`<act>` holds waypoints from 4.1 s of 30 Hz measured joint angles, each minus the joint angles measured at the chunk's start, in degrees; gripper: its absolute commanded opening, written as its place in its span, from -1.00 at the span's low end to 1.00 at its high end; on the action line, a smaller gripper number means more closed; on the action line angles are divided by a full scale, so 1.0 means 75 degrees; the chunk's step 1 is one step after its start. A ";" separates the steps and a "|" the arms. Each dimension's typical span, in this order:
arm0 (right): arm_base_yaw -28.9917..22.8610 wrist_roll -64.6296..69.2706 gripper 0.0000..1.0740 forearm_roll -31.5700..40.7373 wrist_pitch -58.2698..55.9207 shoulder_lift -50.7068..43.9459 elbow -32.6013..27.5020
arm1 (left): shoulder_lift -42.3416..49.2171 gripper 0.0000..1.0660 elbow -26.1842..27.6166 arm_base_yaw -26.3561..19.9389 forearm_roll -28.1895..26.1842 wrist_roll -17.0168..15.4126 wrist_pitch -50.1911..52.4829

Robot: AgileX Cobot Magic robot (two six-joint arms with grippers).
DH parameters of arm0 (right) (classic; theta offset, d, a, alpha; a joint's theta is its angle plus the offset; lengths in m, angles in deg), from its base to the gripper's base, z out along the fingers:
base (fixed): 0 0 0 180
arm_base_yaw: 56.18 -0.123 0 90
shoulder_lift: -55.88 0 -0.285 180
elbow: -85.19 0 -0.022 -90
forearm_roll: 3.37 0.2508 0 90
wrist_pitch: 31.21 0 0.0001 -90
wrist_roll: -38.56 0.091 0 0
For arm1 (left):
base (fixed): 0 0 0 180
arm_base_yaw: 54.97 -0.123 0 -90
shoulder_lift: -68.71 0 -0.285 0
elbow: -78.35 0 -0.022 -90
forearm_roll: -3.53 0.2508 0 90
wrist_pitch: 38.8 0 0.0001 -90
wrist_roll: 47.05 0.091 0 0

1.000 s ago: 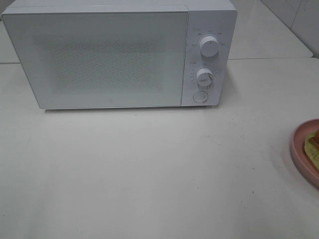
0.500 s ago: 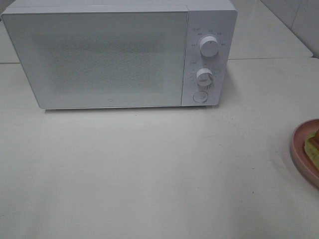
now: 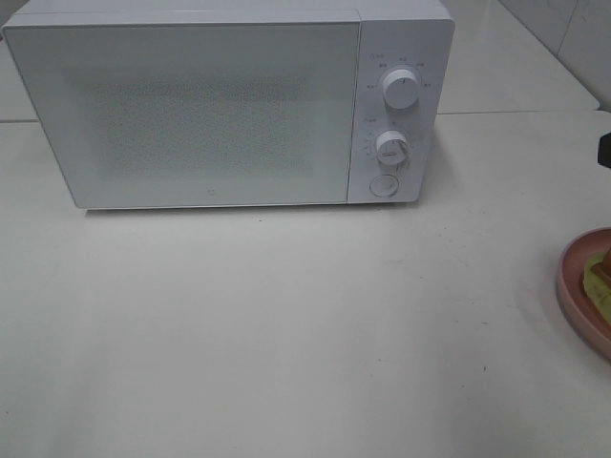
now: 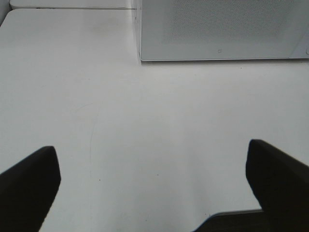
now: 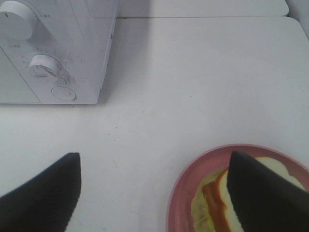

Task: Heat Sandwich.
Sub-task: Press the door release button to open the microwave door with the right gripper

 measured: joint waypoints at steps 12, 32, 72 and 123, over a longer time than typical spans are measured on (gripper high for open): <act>0.0000 0.0000 0.41 0.0000 0.2032 0.1589 0.0000 | 0.0000 0.83 0.0000 0.0000 0.0000 0.0000 0.0000; -0.1398 -0.2047 0.41 0.2254 0.5615 0.2827 -0.1253 | 0.0000 0.83 0.0000 0.0000 0.0000 0.0000 0.0000; -0.5439 -0.2544 0.40 0.6646 1.0130 0.5791 -0.1612 | 0.0000 0.83 0.0000 0.0000 0.0000 0.0000 0.0000; -0.5218 0.8946 -1.00 0.6707 0.9328 0.6280 -0.1268 | 0.0000 0.83 0.0000 0.0000 0.0000 0.0000 0.0000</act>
